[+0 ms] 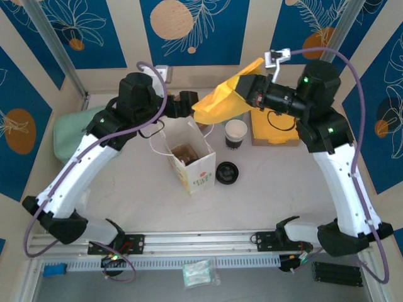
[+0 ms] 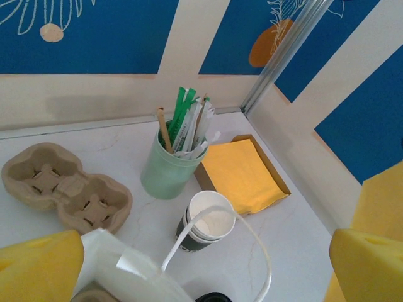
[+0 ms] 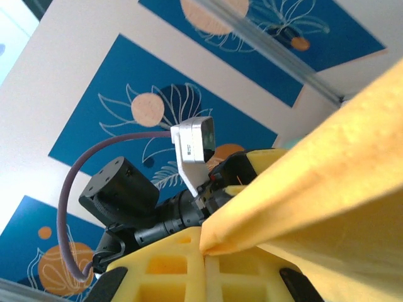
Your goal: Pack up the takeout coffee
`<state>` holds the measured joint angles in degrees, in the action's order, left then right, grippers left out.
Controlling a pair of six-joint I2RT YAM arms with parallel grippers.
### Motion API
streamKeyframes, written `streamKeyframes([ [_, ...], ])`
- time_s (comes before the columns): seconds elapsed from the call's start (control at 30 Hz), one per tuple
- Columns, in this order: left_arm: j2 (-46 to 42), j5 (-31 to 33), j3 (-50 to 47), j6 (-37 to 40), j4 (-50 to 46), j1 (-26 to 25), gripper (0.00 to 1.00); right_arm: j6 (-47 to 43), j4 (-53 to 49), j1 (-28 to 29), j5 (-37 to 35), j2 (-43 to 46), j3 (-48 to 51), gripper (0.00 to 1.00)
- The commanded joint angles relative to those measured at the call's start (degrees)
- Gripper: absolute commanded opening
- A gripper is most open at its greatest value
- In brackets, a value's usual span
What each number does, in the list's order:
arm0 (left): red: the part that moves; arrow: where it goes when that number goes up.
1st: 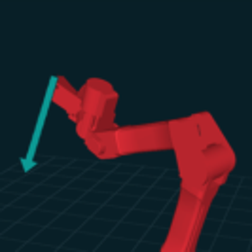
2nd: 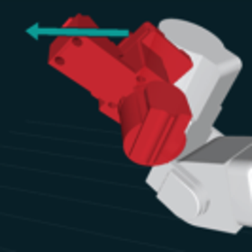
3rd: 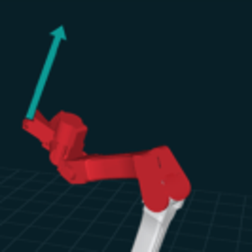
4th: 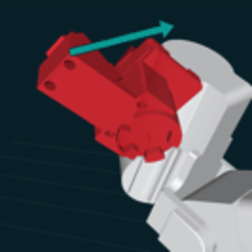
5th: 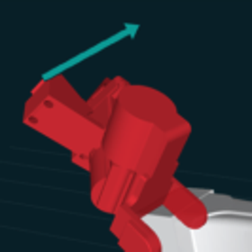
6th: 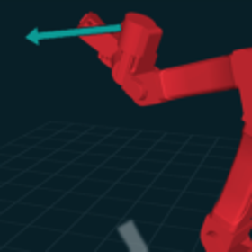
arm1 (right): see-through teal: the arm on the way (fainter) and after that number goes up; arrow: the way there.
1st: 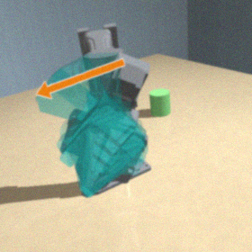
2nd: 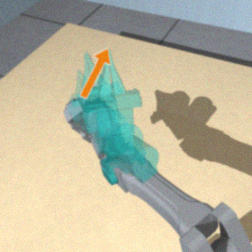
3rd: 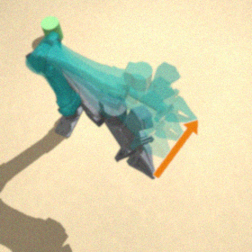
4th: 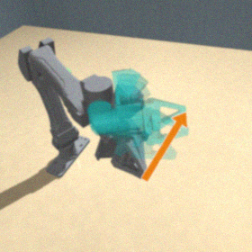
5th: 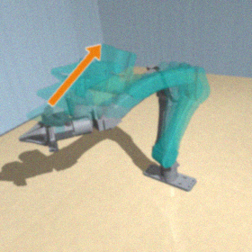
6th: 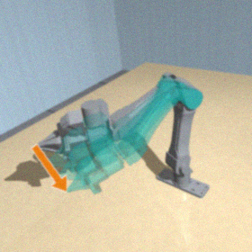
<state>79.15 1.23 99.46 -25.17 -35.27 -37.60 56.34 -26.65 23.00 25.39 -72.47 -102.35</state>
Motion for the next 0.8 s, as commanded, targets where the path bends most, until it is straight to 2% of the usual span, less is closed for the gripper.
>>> streamKeyframes([
  [0.0,-3.9,1.2,-3.0,-0.9,-1.0,0.6,1.00,-1.7,-0.5,3.0,0.7,-3.2,-3.6,0.00],
  [0.4,-16.8,-1.3,-17.4,-5.9,1.2,0.7,0.99,-3.5,-3.8,10.5,3.3,-17.3,-17.1,0.00],
  [0.77,-19.6,-3.3,-22.9,-7.9,2.4,0.6,0.99,-3.8,-5.1,11.7,6.9,-22.3,-18.3,0.00],
])
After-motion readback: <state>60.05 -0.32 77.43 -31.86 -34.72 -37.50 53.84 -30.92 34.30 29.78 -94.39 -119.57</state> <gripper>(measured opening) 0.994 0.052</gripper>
